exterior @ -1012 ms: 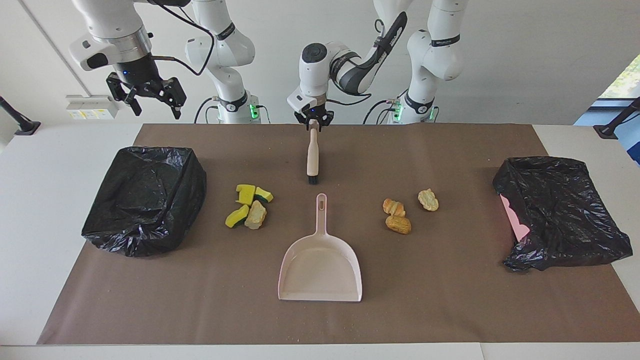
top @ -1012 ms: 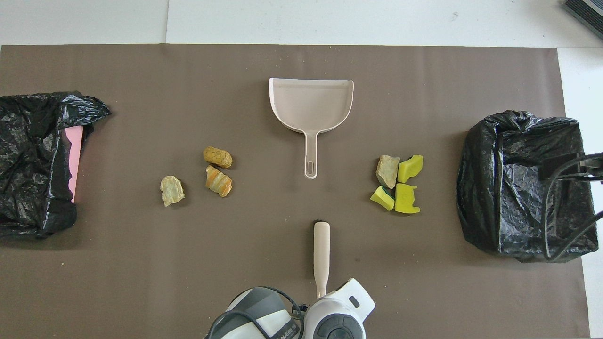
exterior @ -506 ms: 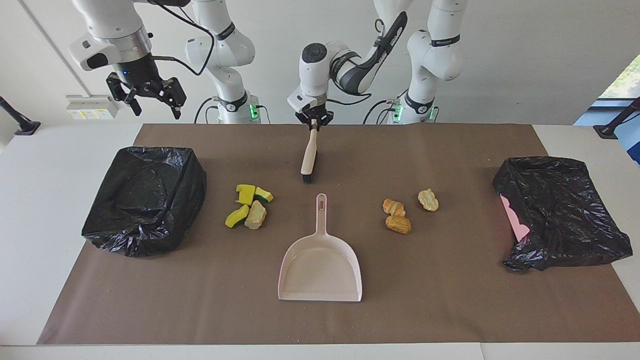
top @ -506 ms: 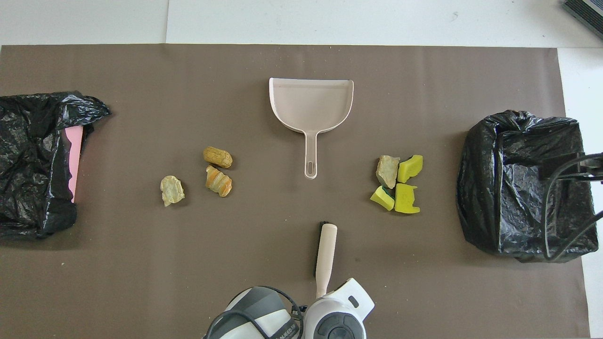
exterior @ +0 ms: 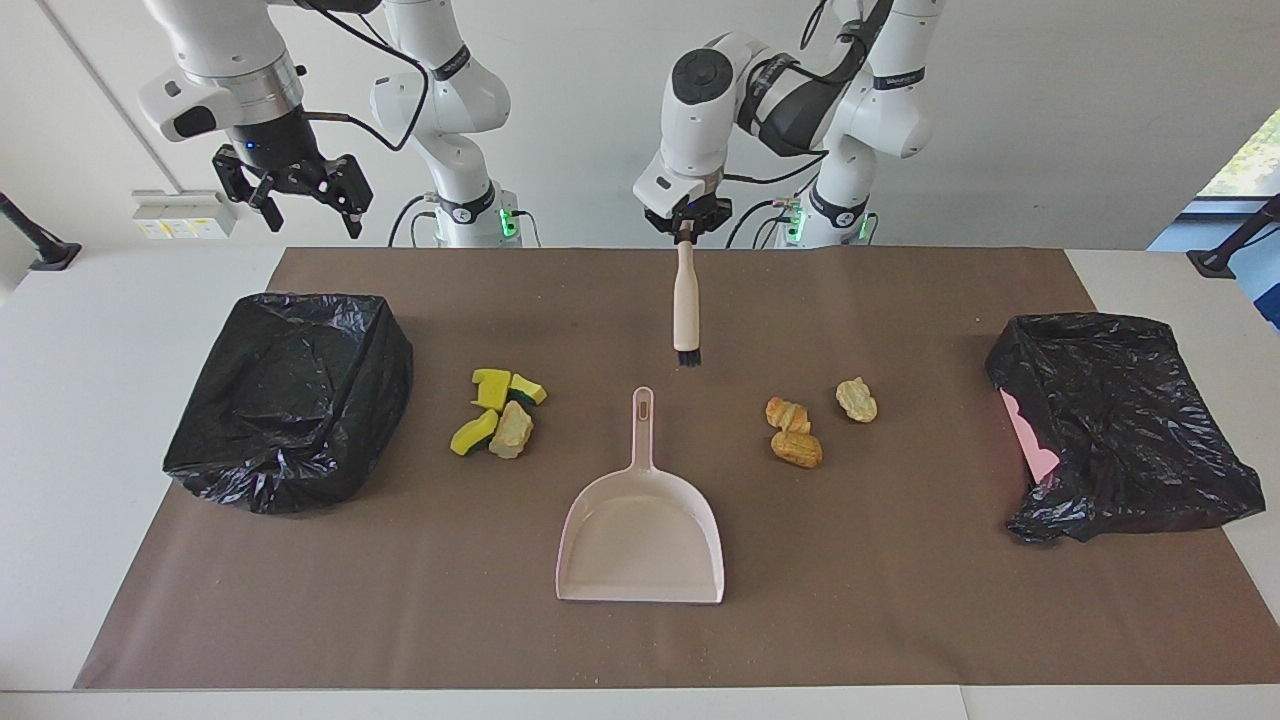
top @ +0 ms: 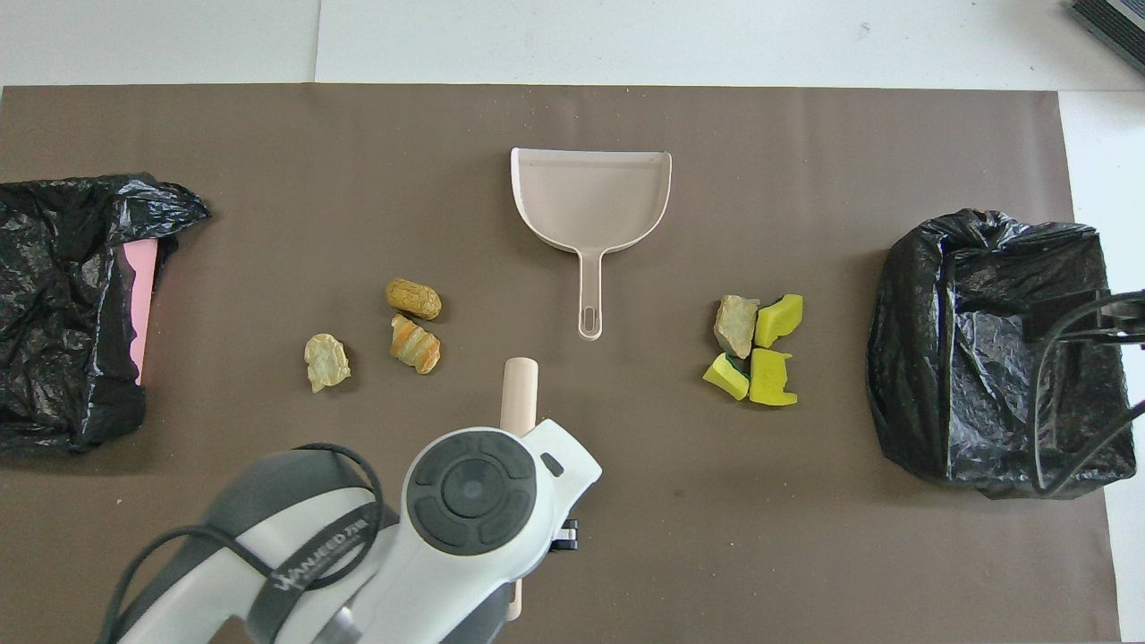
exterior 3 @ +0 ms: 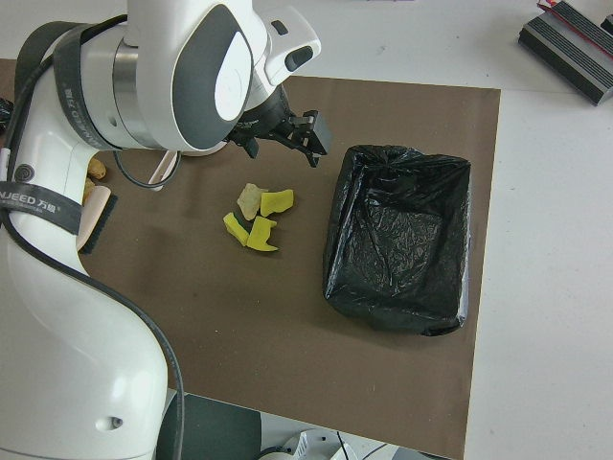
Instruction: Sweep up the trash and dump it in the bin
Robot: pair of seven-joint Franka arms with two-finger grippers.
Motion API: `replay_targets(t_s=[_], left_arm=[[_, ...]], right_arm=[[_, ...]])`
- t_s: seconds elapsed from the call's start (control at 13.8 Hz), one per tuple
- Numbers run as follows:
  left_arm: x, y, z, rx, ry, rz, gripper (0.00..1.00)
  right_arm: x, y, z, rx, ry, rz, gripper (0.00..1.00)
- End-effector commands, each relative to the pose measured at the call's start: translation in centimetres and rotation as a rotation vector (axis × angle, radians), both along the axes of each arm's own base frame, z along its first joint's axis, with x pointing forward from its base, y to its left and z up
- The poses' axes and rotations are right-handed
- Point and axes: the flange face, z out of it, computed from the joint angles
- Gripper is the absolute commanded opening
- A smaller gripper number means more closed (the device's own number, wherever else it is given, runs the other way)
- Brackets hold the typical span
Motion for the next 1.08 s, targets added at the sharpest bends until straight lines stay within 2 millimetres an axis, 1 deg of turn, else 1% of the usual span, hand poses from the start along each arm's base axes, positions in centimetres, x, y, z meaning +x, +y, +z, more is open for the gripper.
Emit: replay_targets(t_s=[0.0,0.07,0.14,0.22,0.29,0.36,0.43,0.51,0.58,0.65,0.72,0.8,0.87,0.94,1.01], left_arm=[[2.0,5.6,2.4,-0.007,0.014,0.068,0.0],[2.6,7.1,2.6,0.001,0.023,0.103,0.0],[3.6,8.6,2.5,0.009,0.026,0.139,0.0],[4.9,10.4,2.3,0.023,0.01,0.178,0.0],[6.0,12.0,2.1,0.024,0.008,0.212,0.0],[6.9,14.3,1.3,0.026,0.015,0.258,0.0],[7.3,16.0,0.8,0.029,0.021,0.296,0.0],[7.5,17.7,0.5,0.032,0.029,0.333,0.0],[7.8,20.0,-0.2,0.038,0.042,0.381,0.0],[7.6,21.8,-0.6,0.038,0.046,0.42,0.0],[7.2,22.8,-1.0,0.046,0.057,0.454,0.0],[6.5,23.2,-2.0,0.057,0.075,0.462,0.0],[5.9,23.5,-3.3,0.063,0.076,0.487,0.0],[5.7,23.7,-4.5,0.059,0.054,0.512,0.0],[5.8,23.6,-5.6,0.061,0.048,0.525,0.0]], right_arm=[[-0.6,0.6,0.1,0.018,0.005,0.048,1.0],[-0.5,1.7,0.0,0.021,-0.001,0.08,1.0],[-0.5,3.0,-0.1,0.023,-0.003,0.096,1.0],[-0.4,3.7,-0.3,0.023,-0.001,0.102,1.0],[0.2,5.3,-1.2,0.025,0.005,0.13,1.0],[1.5,8.0,-3.2,0.038,-0.005,0.17,1.0],[2.5,11.1,-4.3,0.057,-0.035,0.186,1.0],[4.0,14.6,-6.8,0.063,-0.041,0.177,1.0],[5.3,17.6,-9.3,0.073,-0.054,0.149,1.0],[6.5,20.8,-12.1,0.083,-0.065,0.129,1.0],[7.5,23.8,-14.8,0.088,-0.074,0.118,1.0],[8.3,27.0,-17.6,0.094,-0.087,0.112,1.0],[8.8,29.5,-20.4,0.099,-0.087,0.091,1.0],[9.6,30.6,-22.7,0.103,-0.078,0.057,1.0],[10.4,32.2,-24.0,0.128,-0.08,0.031,1.0]])
